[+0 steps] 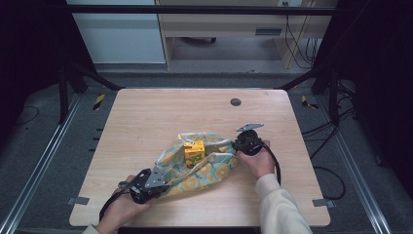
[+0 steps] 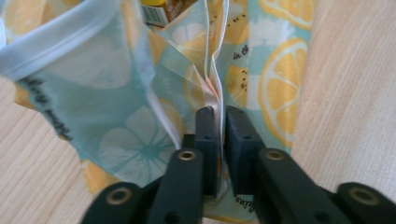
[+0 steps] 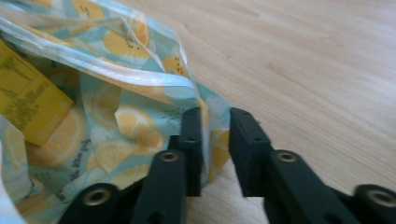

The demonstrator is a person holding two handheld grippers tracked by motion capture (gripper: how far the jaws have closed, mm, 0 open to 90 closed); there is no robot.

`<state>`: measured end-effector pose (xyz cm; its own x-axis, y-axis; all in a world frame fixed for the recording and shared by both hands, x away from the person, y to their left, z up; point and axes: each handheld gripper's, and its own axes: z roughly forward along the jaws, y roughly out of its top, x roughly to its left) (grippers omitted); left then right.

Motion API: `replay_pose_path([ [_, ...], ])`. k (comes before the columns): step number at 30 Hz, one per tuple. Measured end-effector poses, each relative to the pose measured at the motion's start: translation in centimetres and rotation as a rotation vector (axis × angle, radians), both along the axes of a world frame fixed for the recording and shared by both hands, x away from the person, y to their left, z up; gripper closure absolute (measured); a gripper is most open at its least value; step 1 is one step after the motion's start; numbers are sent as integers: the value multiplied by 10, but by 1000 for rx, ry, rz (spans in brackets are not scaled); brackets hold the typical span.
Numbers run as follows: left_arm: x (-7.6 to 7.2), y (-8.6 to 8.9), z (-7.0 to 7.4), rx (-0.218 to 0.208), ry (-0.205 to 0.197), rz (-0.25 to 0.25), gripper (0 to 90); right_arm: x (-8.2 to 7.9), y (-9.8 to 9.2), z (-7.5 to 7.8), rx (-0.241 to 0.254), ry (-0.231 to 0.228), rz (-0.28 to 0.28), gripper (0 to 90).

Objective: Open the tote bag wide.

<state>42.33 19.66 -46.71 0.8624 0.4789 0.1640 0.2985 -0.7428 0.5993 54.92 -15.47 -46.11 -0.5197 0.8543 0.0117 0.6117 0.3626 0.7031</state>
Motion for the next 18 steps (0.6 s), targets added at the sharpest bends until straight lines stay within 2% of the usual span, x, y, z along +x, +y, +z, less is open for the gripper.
replay_pose_path([
  [2, -1, 2, 3, -29, -16, 15, 757, -4, -2, 6, 7, -22, -14, 639],
  [6, -2, 2, 15, -98, -72, 58, 550, -20, -6, 25, 43, -74, -16, 516],
  [8, -2, 2, 22, -117, -85, 63, 467, -30, -6, 38, 69, -116, -12, 468],
  [11, -3, 3, 34, -138, -108, 70, 371, -46, -6, 53, 73, -170, 6, 392],
  [14, -5, 4, 47, -156, -135, 68, 319, -59, -5, 61, 69, -191, 34, 346],
  [18, 1, 7, 62, -162, -166, 83, 317, -75, -3, 60, 71, -181, 64, 326],
])
